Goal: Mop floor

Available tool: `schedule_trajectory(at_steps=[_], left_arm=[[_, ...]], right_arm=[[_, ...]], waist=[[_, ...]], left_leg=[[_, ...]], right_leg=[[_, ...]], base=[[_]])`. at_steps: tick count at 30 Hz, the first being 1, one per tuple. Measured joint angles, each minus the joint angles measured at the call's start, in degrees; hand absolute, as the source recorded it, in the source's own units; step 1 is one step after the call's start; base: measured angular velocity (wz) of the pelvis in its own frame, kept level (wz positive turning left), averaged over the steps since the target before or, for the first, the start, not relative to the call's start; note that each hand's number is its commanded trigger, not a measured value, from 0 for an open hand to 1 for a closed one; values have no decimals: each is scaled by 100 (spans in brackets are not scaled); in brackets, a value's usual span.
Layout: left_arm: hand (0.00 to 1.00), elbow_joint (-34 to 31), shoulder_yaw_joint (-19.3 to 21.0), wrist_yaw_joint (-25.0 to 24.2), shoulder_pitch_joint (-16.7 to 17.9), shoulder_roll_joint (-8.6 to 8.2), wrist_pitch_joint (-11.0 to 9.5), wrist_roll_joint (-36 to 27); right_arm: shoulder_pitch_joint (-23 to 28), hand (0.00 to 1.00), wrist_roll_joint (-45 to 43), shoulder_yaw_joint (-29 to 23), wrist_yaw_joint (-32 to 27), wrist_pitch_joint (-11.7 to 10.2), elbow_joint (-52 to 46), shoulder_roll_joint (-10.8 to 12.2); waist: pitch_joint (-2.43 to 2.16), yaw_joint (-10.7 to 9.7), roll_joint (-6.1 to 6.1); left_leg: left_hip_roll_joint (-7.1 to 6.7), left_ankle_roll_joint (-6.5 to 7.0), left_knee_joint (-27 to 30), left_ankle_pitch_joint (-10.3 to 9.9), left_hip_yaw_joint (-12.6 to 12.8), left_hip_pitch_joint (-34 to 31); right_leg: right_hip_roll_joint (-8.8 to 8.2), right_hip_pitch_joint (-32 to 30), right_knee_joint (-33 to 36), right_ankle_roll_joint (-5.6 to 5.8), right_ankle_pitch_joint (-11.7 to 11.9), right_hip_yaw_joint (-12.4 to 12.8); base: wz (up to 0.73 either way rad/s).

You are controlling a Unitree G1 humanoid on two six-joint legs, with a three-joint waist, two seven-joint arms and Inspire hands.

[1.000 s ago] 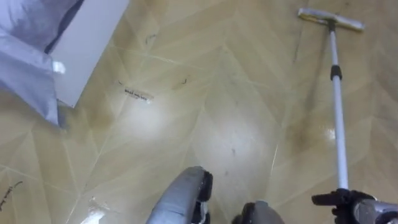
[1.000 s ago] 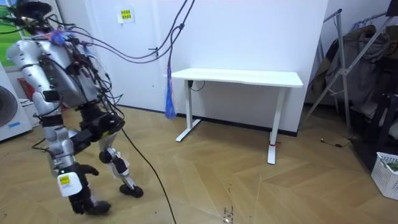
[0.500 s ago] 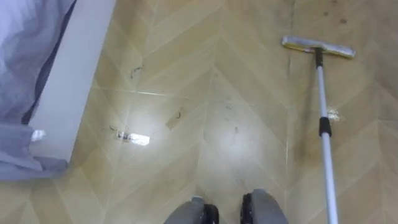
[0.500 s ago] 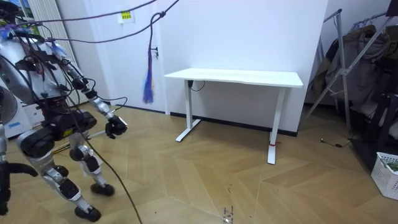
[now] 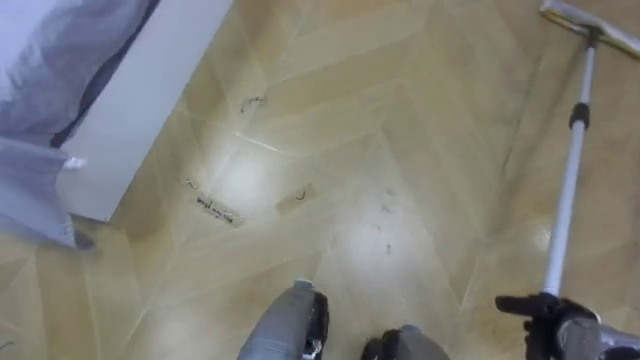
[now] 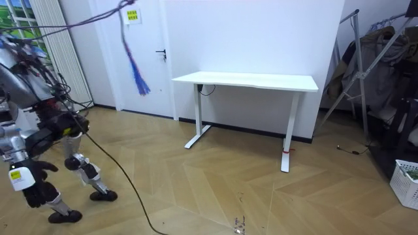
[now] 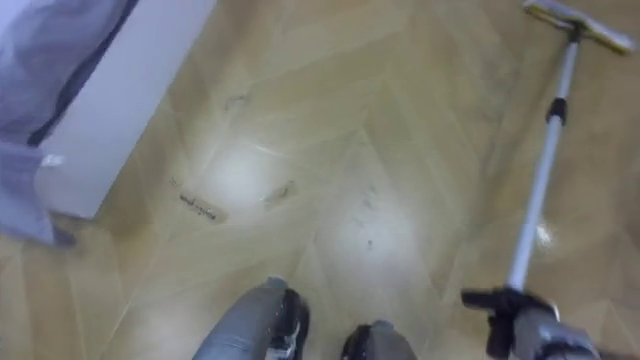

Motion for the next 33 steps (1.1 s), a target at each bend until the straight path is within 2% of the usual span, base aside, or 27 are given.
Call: schedule_trajectory(at_steps=[1, 2, 4, 5, 6, 7, 8, 9, 10, 12, 13, 14, 15, 16, 17, 18, 19, 21, 22, 23, 24, 26, 29, 30, 31, 32, 33], left_arm=[[0, 13, 21, -68, 6, -75, -20, 148], [0, 25, 66, -88, -8, -124, -20, 214], [0, -55, 213, -138, -22, -206, -137, 322], [0, -88, 243, -140, -22, -211, -195, 330], [0, -120, 295, -141, -30, -212, -299, 335], [0, -119, 296, -141, -45, -211, -316, 333], [0, -101, 301, -132, -60, -216, -345, 309], [0, -101, 299, -101, -63, -237, -375, 311], [0, -93, 290, -77, -64, -265, -373, 310], [0, -34, 276, 16, -62, -360, -346, 317], [0, 4, 281, 45, -62, -377, -324, 322], [0, 21, 284, 110, -64, -391, -274, 344], [0, 17, 292, 150, -75, -356, -275, 291], [0, 17, 295, 225, -97, -322, -275, 251], [0, 18, 278, 260, -100, -297, -273, 218], [0, 2, 229, 322, -100, -232, -227, 71], [0, -10, 212, 349, -100, -162, -204, 35], [0, -9, 197, 352, -95, -12, -163, 31], [0, -4, 193, 351, -86, 27, -138, 35], [0, 10, 199, 348, -53, 86, -61, 78], [0, 15, 201, 319, -11, 76, 40, 82], [0, 13, 203, 227, 25, 62, 135, 150], [0, 14, 215, 109, 34, 43, 154, 308], [0, 41, 224, 59, 76, -42, 162, 308], [0, 82, 260, 3, 107, -128, 159, 305], [0, 86, 299, -30, 131, -158, 148, 305], [0, 74, 353, -60, 179, -207, 125, 331]], right_arm=[[195, 100, 80, 95, 120, -4, 193, 3], [316, 100, 72, 159, 132, -5, 253, 3], [901, 100, -85, 368, 88, -8, 340, 31], [1023, 100, -157, 401, 67, -8, 357, 57], [1208, 100, -267, 424, -43, -8, 372, 137], [1282, 100, -303, 428, -82, -6, 371, 177], [1379, 100, -396, 439, -144, -1, 367, 272], [1353, 100, -532, 431, -214, 2, 331, 364], [1313, 100, -603, 438, -245, 1, 323, 396], [1103, 100, -893, 420, -366, 70, 303, 472], [1032, 100, -974, 414, -401, 113, 293, 472], [894, 100, -1126, 350, -485, 225, 229, 461], [655, 100, -1210, 223, -536, 415, 187, 439], [308, 100, -1307, 133, -536, 628, 165, 371], [81, 100, -1316, 135, -540, 716, 163, 321], [-363, 100, -1308, 193, -525, 764, 155, 212], [-736, 100, -1279, 224, -496, 668, 98, 95], [-1019, 100, -1203, 249, -392, 497, -111, -66], [-1113, 100, -1179, 251, -344, 438, -162, -106], [-1216, 100, -1155, 213, -263, 349, -283, -136], [-1224, 100, -1015, 160, -138, 295, -275, -172], [-1072, 100, -891, 136, 20, 286, -214, -174], [-414, 100, -598, 166, 227, 111, -149, -122], [-179, 100, -586, 207, 318, 11, 50, -104], [107, 100, -647, 207, 306, -36, 187, -82], [274, 100, -736, 211, 289, -38, 204, -58], [642, 100, -938, 229, 249, -38, 213, 13]], waist=[[-1, 9, 21], [-1, 2, 34], [-67, -100, 152], [-88, -159, 187], [-125, -237, 243], [-132, -290, 277], [-129, -307, 356], [-81, -315, 419], [-70, -338, 442], [-56, -322, 415], [-16, -334, 358], [-41, -340, 402], [-35, -347, 381], [-15, -332, 321], [14, -322, 274], [54, -295, 168], [85, -253, 64], [50, -189, -94], [49, -160, -135], [42, -64, -243], [28, 10, -267], [31, 9, -260], [31, 53, -199], [4, 72, -57], [-8, 67, 24], [-21, 60, 41], [-57, -13, 101]], left_leg=[[12, 139, -12, -89, 127, 103], [4, 181, 0, -152, 183, 164], [-40, 289, 168, -352, 316, 288], [-52, 310, 186, -370, 326, 293], [-116, 349, 228, -416, 280, 338], [-147, 344, 224, -461, 205, 385], [-153, 271, 186, -637, 10, 520], [-153, 221, 180, -718, -148, 592], [-164, 207, 165, -725, -220, 612], [-312, 145, 47, -745, -382, 771], [-343, 108, 65, -775, -405, 804], [-329, 56, 102, -833, -411, 836], [-329, 21, 97, -852, -422, 883], [-319, -2, 151, -862, -425, 882], [-313, -22, 229, -873, -425, 871], [-275, -90, 428, -909, -398, 810], [-199, -157, 611, -947, -333, 746], [-78, -168, 818, -951, -200, 640], [-20, -170, 892, -950, -181, 602], [66, -181, 961, -944, -144, 575], [90, -183, 967, -944, -177, 597], [92, -184, 800, -943, -189, 692], [163, -102, 398, -907, -50, 851], [181, -85, 336, -908, -46, 925], [175, -53, 224, -896, 18, 1042], [163, -27, 164, -887, 47, 1097], [113, -9, 75, -888, 73, 1187]], right_leg=[[-7, 43, 51, 60, 17, 96], [-45, 40, 143, 137, 54, 100], [-140, -74, 607, 399, 249, 102], [-158, -116, 744, 448, 328, 100], [-214, -271, 1109, 460, 615, 117], [-215, -369, 1305, 471, 807, 139], [-111, -587, 1602, 471, 1049, 213], [-13, -809, 1451, 441, 908, 270], [18, -925, 1255, 433, 853, 254], [62, -1078, -93, 370, 930, 257], [73, -1067, -263, 234, 1149, 252], [54, -995, -259, 85, 1224, 161], [7, -957, -229, 22, 1185, 82], [-24, -959, -162, -23, 1156, 52], [-27, -965, -97, -49, 1131, 40], [-27, -997, 57, -98, 1036, 9], [-37, -1014, 196, -150, 931, -72], [-17, -1047, 324, -201, 813, -162], [-14, -1031, 331, -226, 798, -236], [10, -993, 317, -273, 796, -337], [28, -885, 228, -273, 826, -460], [43, -762, 110, -261, 843, -507], [148, -652, -135, -186, 937, -324], [216, -524, -266, -159, 994, -288], [191, -435, -309, -128, 1012, -228], [164, -409, -311, -116, 1017, -188], [95, -354, -317, -113, 1018, -183]], base=[[5], [-27], [-25], [-19], [-17], [-46], [-82], [-95], [-98], [-86], [-58], [-19], [3], [16], [17], [23], [29], [43], [45], [37], [38], [60], [46], [-4], [-12], [-14], [-10]])
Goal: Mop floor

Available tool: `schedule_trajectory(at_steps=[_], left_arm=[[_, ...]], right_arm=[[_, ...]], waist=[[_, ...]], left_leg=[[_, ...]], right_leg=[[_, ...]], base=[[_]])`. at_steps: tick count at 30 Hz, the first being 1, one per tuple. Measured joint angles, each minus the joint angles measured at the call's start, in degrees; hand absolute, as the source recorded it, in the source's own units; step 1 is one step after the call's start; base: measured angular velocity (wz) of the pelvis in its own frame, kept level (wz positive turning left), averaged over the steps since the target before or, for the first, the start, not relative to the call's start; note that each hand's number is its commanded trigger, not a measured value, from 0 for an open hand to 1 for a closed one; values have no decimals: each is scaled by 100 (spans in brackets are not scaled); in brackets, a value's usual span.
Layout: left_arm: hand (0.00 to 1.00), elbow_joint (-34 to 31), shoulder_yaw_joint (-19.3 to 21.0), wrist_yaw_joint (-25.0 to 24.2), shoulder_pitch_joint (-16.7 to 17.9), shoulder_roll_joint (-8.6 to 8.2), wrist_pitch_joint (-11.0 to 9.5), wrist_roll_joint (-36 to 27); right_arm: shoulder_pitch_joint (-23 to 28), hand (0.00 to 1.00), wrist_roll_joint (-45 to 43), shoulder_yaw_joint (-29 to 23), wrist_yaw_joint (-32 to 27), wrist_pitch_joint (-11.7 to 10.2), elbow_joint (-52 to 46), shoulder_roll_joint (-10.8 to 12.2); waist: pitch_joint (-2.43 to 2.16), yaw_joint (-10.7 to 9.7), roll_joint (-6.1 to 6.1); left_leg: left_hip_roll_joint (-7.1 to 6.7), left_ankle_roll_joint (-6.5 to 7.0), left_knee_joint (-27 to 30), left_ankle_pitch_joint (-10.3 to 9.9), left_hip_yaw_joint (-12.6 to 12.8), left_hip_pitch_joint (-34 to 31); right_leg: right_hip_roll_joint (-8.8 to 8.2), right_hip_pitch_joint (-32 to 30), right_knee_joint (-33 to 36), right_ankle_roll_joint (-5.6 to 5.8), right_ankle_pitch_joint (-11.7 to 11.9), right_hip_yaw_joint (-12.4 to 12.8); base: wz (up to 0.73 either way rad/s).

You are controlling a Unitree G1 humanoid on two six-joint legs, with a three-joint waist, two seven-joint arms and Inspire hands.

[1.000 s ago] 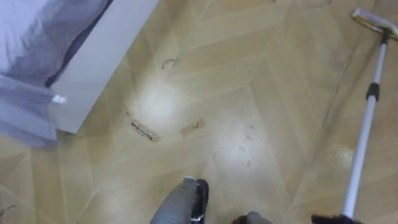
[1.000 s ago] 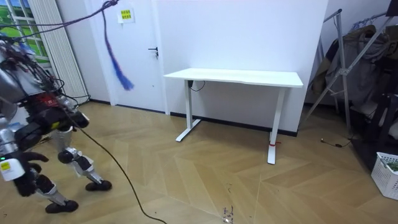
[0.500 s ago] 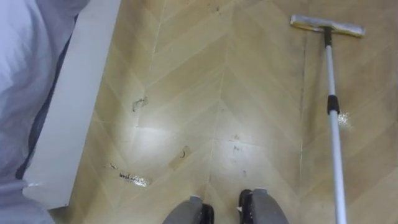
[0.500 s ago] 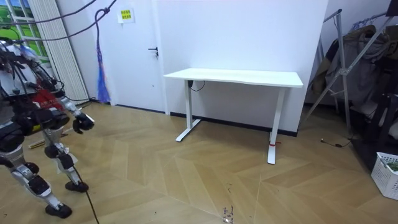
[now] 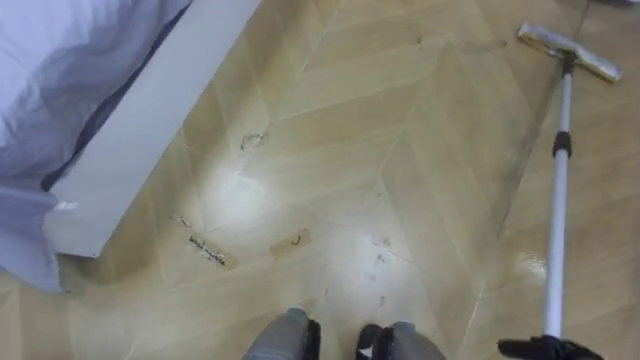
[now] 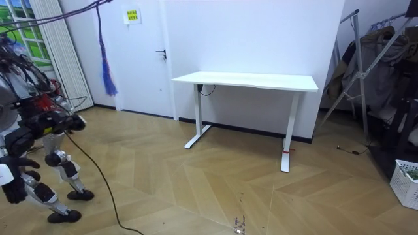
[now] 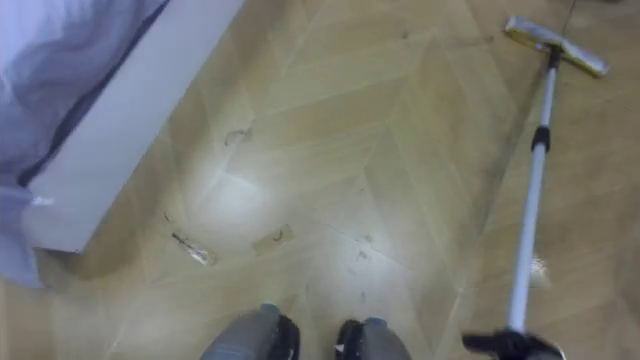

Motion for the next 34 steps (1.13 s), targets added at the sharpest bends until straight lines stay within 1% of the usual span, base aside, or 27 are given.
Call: schedule_trajectory(at_steps=[1, 2, 3, 4, 5, 6, 8, 9, 10, 11, 12, 13, 14, 15, 16, 17, 18, 20, 21, 22, 24, 25, 27, 29, 31, 32, 34], left_arm=[[0, 0, 52, 0, 15, -23, -17, 30], [0, 13, 150, 1, 15, -49, -62, 44], [0, 83, 239, 3, -23, -63, -138, 44], [0, 112, 294, 7, -49, -76, -174, 44], [0, 202, 348, 14, -124, -103, -259, 37], [0, 334, 367, 25, -193, -144, -312, 12], [0, 483, 381, 48, -244, -214, -349, 5], [0, 510, 396, 63, -244, -241, -355, 25], [0, 532, 401, 82, -244, -265, -354, 33], [0, 542, 401, 96, -244, -270, -348, 34], [0, 543, 410, 127, -265, -272, -298, 89], [0, 547, 458, 133, -327, -237, -199, 158], [0, 545, 509, 134, -362, -212, -174, 194], [0, 533, 619, 136, -448, -126, -150, 193], [0, 528, 670, 147, -483, -78, -143, 190], [0, 491, 795, 185, -530, 2, -130, 190], [0, 436, 895, 206, -562, 70, -129, 191], [0, 284, 1075, 247, -586, 103, -145, 186], [0, 189, 1214, 267, -600, 97, -149, 187], [0, 164, 1271, 272, -609, 96, -152, 187], [0, 112, 1411, 282, -641, 82, -193, 190], [0, 88, 1428, 281, -642, 80, -190, 191], [0, 116, 1440, 276, -633, 76, -196, 185], [0, 169, 1467, 255, -631, 58, -198, 201], [0, 178, 1513, 241, -622, 28, -199, 206], [0, 157, 1527, 234, -591, 4, -202, 252], [0, 138, 1628, 237, -507, -105, -212, 385]], right_arm=[[171, 100, -64, 17, -26, 0, 24, 56], [467, 100, -180, 50, -100, 10, 119, 209], [677, 100, -258, 123, -170, 33, 176, 397], [768, 100, -285, 146, -202, 35, 175, 489], [855, 100, -298, 148, -234, 43, 175, 655], [894, 100, -395, 134, -275, 69, 184, 804], [841, 100, -560, 69, -288, 108, 182, 922], [746, 100, -594, 51, -286, 183, 182, 937], [568, 100, -644, -32, -338, 312, 196, 920], [458, 100, -694, -60, -380, 380, 220, 910], [225, 100, -802, -175, -435, 476, 217, 876], [43, 100, -795, -260, -449, 464, 209, 845], [-21, 100, -787, -266, -441, 460, 198, 836], [-134, 100, -772, -264, -423, 433, 162, 832], [-174, 100, -762, -264, -383, 417, 144, 831], [-250, 100, -763, -271, -295, 396, 53, 826], [-268, 100, -806, -298, -190, 346, -51, 817], [-211, 100, -866, -380, -20, 277, -131, 793], [-116, 100, -908, -392, 50, 246, -188, 787], [-62, 100, -939, -409, 76, 227, -213, 788], [206, 100, -1029, -460, 190, 173, -334, 788], [235, 100, -1031, -456, 214, 146, -359, 789], [603, 100, -1019, -456, 305, 18, -405, 799], [804, 100, -1018, -471, 352, -30, -480, 822], [934, 100, -1015, -484, 409, -59, -538, 871], [990, 100, -1023, -491, 429, -89, -552, 919], [1094, 100, -1024, -489, 432, -116, -580, 1025]], waist=[[-21, -51, 29], [-25, -157, 47], [-53, -199, 89], [-67, -248, 111], [-60, -322, 100], [-36, -394, 65], [-24, -472, 71], [-14, -486, 57], [-7, -475, 53], [3, -473, 35], [19, -465, 13], [26, -472, 2], [32, -480, -9], [47, -455, -42], [56, -443, -77], [51, -430, -154], [33, -440, -197], [14, -487, -217], [-1, -486, -224], [-12, -488, -220], [-53, -481, -206], [-53, -480, -203], [-62, -543, -159], [-90, -550, -123], [-94, -574, -115], [-96, -624, -110], [-98, -645, -124]], left_leg=[[-27, 5, -40, 2, 2, 45], [-38, 23, -80, -8, 11, 143], [-26, 27, -103, -13, 12, 209], [-13, 25, -109, -15, 11, 236], [7, 23, -145, -15, 14, 308], [29, 16, -222, -6, 38, 425], [88, 11, -422, 48, 82, 680], [95, 19, -636, 121, 112, 908], [84, 28, -921, 240, 131, 1142], [72, 40, -1093, 315, 157, 1275], [47, 52, -1430, 461, 204, 1548], [36, 52, -1752, 612, 202, 1818], [29, 49, -1888, 667, 187, 1941], [18, 20, -2189, 781, 126, 2231], [3, 12, -2355, 850, 106, 2390], [-17, -18, -2673, 959, 90, 2684], [-26, -41, -2911, 1026, 53, 2931], [-29, -66, -3166, 1067, -19, 3265], [-16, -86, -3321, 1090, -20, 3487], [-7, -92, -3390, 1097, -25, 3581], [26, -112, -3554, 1108, 4, 3849], [32, -113, -3573, 1109, 9, 3914], [48, -116, -3667, 1110, 4, 4228], [52, -119, -3805, 1112, 1, 4456], [59, -149, -3969, 1129, 2, 4630], [61, -173, -4047, 1144, 3, 4722], [72, -174, -4101, 1145, 10, 4862]], right_leg=[[-26, 28, -1, 0, -1, 1], [-39, 104, -3, 11, -8, 8], [-28, 174, -38, 12, -8, 8], [-13, 205, -72, 10, -7, 8], [2, 269, -142, -5, 12, -1], [19, 369, -231, -10, 50, -1], [75, 628, -495, 2, 160, 10], [84, 845, -712, 14, 244, 18], [86, 1086, -983, 36, 352, 35], [82, 1190, -1129, 46, 412, 54], [74, 1438, -1406, 69, 535, 87], [75, 1711, -1734, 72, 666, 32], [80, 1831, -1867, 68, 712, 17], [93, 2131, -2180, 65, 809, -33], [96, 2272, -2332, 60, 855, -42], [100, 2541, -2568, 52, 919, -49], [106, 2781, -2760, 42, 946, -85], [123, 3125, -2992, 36, 953, -196], [155, 3344, -3161, 32, 956, -203], [174, 3448, -3245, 27, 965, -206], [225, 3764, -3451, 18, 978, -215], [235, 3833, -3485, 15, 981, -216], [279, 4235, -3830, 3, 1028, -236], [301, 4466, -3979, 4, 1030, -210], [323, 4632, -4063, 4, 1030, -198], [333, 4705, -4115, 4, 1030, -189], [359, 4787, -4139, 4, 1030, -174]], base=[[-5], [-3], [-7], [-19], [-26], [-29], [-24], [-16], [-7], [-6], [0], [3], [16], [16], [17], [12], [13], [17], [10], [0], [-3], [-13], [-11], [-9], [-7], [-6], [-12]])
